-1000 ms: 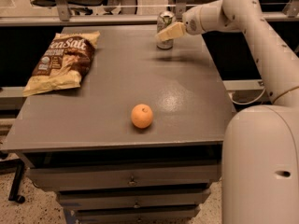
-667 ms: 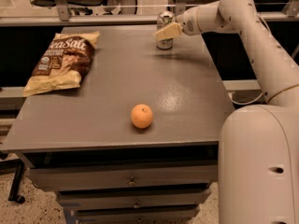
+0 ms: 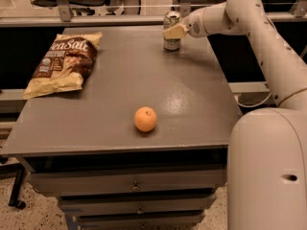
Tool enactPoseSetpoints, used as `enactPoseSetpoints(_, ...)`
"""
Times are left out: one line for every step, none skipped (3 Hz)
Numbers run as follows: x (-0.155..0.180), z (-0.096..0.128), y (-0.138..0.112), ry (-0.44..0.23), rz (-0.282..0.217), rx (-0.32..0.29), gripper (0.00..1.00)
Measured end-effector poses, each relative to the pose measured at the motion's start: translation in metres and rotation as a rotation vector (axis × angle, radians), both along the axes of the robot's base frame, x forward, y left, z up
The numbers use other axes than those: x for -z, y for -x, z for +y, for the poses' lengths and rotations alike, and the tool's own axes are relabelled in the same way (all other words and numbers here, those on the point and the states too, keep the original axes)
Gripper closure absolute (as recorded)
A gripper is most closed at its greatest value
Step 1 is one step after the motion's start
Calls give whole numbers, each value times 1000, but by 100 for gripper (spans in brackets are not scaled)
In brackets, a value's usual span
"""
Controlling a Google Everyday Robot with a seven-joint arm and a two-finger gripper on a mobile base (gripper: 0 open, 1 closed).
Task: Move 7up can near orange
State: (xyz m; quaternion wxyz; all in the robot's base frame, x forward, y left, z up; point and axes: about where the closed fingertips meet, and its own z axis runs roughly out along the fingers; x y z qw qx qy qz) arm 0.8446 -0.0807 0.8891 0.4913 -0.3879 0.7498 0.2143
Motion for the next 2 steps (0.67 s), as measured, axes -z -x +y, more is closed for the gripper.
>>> enactPoseSetpoints(-15,3,23,-59,27,-33,87)
enactPoseSetpoints(-32,13,77,-106,70,-148,100)
